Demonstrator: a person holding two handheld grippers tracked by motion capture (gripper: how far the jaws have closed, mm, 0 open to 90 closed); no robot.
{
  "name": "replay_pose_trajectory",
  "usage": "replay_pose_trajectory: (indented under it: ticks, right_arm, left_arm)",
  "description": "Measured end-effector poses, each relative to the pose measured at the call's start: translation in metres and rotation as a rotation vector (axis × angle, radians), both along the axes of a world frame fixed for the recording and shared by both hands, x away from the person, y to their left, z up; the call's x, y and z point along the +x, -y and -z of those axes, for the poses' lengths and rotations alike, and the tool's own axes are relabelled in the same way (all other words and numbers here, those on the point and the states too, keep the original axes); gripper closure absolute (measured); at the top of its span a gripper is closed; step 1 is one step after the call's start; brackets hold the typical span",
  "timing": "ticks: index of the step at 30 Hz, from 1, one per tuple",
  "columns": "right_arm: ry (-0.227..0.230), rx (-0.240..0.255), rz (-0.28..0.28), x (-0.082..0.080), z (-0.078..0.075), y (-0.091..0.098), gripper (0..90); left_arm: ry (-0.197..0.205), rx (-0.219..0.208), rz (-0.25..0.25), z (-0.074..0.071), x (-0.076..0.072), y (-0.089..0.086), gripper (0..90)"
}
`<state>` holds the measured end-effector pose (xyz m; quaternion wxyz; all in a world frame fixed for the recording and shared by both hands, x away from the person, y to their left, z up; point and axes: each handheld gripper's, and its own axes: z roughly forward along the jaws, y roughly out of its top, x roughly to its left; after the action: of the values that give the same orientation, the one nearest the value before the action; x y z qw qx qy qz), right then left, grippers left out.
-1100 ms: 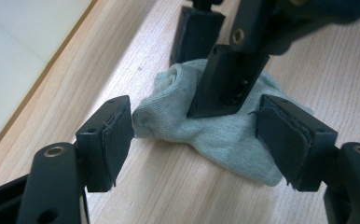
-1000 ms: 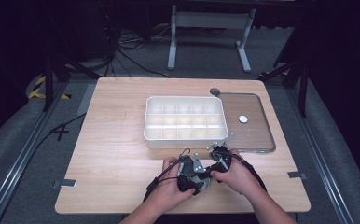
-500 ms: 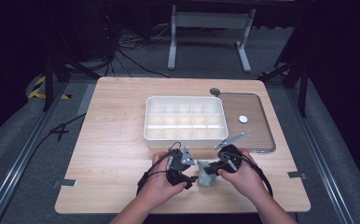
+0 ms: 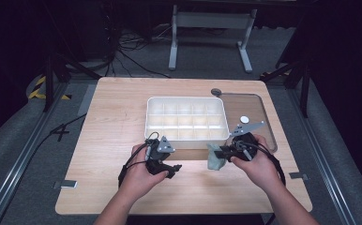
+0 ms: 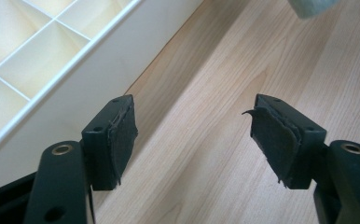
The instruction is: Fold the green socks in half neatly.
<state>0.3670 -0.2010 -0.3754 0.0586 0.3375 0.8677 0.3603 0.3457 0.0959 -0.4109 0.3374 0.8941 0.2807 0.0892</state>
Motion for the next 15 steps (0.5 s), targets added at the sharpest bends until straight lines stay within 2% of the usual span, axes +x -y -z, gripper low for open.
replay_pose_trajectory:
  ticks: [4,12,15]
  right_arm:
    - [0.042,0.002,-0.002,0.005,-0.01,0.003,73.4]
    - [0.063,0.019,0.017,0.015,-0.023,0.011,73.3]
    - [0.074,0.004,0.019,0.019,-0.025,0.012,73.2]
  left_arm:
    - [-0.002,-0.009,-0.003,-0.001,0.001,-0.003,31.8]
    - [-0.014,-0.012,-0.016,-0.001,0.003,-0.004,32.6]
    - [-0.014,-0.016,-0.015,-0.001,0.004,-0.004,32.7]
